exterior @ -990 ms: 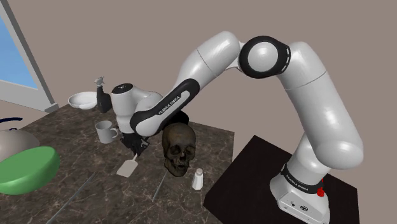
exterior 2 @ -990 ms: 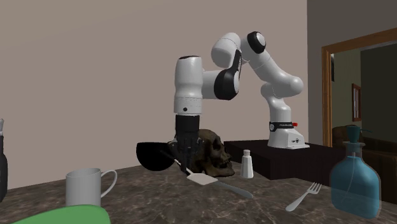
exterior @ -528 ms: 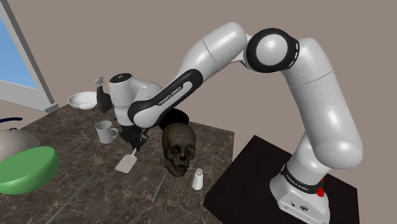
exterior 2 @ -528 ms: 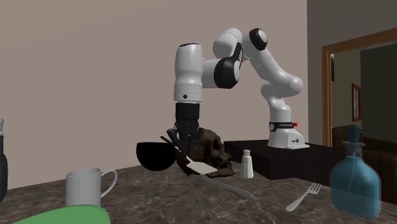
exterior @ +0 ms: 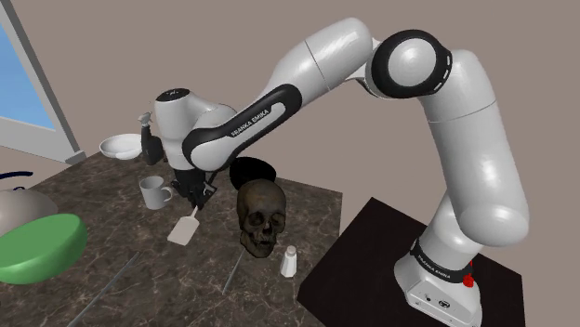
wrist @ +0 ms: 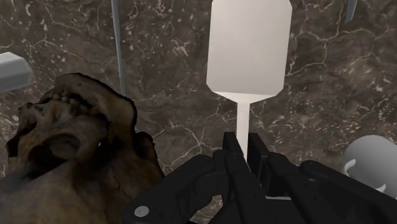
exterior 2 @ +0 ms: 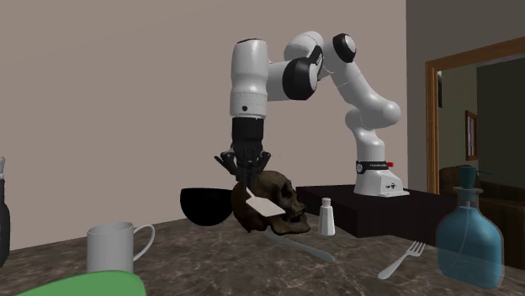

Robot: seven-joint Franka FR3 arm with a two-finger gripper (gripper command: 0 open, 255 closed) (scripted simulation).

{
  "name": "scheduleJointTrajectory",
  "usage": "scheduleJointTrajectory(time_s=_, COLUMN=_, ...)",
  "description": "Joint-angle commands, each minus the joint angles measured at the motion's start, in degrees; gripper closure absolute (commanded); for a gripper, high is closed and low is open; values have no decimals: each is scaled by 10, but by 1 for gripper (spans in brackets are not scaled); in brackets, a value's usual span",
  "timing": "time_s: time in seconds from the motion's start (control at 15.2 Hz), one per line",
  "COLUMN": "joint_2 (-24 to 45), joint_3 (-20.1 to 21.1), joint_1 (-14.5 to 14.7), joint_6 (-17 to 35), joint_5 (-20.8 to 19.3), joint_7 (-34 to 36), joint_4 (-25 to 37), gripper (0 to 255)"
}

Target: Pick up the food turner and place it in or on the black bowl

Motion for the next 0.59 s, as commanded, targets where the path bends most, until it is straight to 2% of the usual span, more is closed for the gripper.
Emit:
scheduleJointTrajectory(time_s=0.0, joint_2=-9, joint_3=4, joint_1=-2, joint_6=-11, joint_5=5, joint_7=-3, joint_4=3, gripper=255)
scheduleJointTrajectory(time_s=0.53, joint_2=-42, joint_3=17, joint_1=-9, joint_6=-53, joint_5=23, joint_7=-16, joint_4=14, gripper=255)
